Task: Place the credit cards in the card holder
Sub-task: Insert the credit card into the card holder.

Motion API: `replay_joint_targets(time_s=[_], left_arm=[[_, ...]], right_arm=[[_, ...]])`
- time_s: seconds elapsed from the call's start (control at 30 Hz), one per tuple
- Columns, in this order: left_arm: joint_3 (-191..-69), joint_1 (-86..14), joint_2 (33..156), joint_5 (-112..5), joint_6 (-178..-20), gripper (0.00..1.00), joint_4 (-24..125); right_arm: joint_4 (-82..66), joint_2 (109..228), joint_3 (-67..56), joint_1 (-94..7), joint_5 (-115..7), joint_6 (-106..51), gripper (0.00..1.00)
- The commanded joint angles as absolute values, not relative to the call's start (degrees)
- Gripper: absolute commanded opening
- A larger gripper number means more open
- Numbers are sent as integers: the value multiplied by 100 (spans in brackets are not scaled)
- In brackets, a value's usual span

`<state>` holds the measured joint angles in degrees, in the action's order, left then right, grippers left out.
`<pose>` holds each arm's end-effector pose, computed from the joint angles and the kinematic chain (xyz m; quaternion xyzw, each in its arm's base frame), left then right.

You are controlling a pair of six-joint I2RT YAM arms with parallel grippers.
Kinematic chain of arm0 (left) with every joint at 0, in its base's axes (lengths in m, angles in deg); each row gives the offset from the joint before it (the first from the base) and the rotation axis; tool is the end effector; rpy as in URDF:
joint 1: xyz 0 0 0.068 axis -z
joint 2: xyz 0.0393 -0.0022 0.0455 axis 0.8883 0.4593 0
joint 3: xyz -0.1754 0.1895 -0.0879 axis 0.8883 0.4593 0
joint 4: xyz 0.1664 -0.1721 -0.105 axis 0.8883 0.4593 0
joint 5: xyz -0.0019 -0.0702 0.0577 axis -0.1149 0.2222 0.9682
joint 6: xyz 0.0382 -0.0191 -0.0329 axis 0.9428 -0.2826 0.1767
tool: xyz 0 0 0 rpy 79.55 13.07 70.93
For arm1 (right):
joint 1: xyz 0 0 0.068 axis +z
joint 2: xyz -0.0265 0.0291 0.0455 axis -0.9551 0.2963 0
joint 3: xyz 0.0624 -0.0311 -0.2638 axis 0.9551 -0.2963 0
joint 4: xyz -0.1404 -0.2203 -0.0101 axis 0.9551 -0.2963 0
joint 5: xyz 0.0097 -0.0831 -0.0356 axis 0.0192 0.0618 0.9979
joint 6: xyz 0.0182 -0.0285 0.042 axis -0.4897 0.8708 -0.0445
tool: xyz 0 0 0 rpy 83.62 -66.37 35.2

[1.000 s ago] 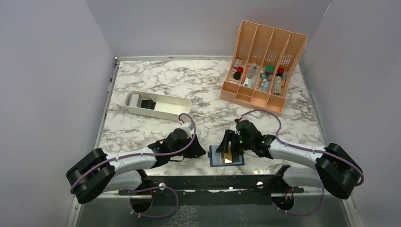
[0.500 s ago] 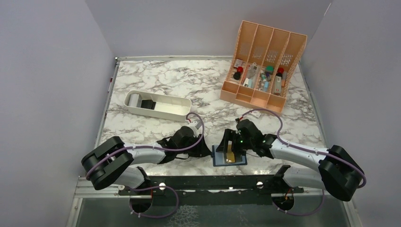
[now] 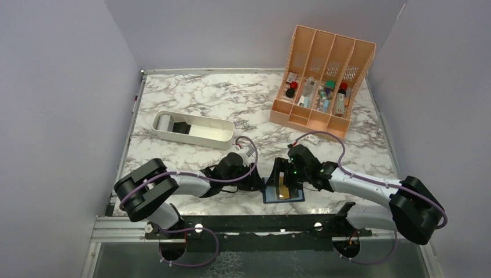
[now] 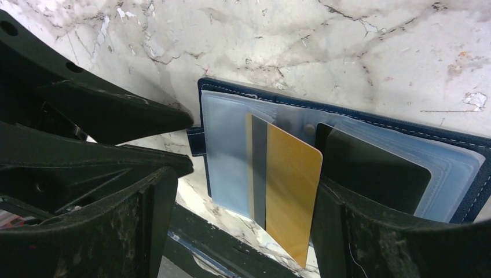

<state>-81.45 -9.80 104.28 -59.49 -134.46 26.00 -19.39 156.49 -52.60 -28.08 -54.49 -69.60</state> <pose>0.1476 -0.2097 0.1295 0.1006 0.8735 -0.4267 0.2116 0.1508 0.1562 0.1598 0.0114 0.9440 0.2804 0.1737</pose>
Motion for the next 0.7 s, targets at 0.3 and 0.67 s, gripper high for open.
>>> replay_joint_targets(time_s=[0.3, 0.67], left_arm=[[-8247, -803, 10955, -5981, -13537, 3, 2437], [-8050, -801, 10699, -5843, -13621, 0, 2437]], right_arm=[[-2469, 15782, -5228, -2803, -5105, -6777, 83], [-3451, 15908, -4753, -2805, -4689, -6541, 84]])
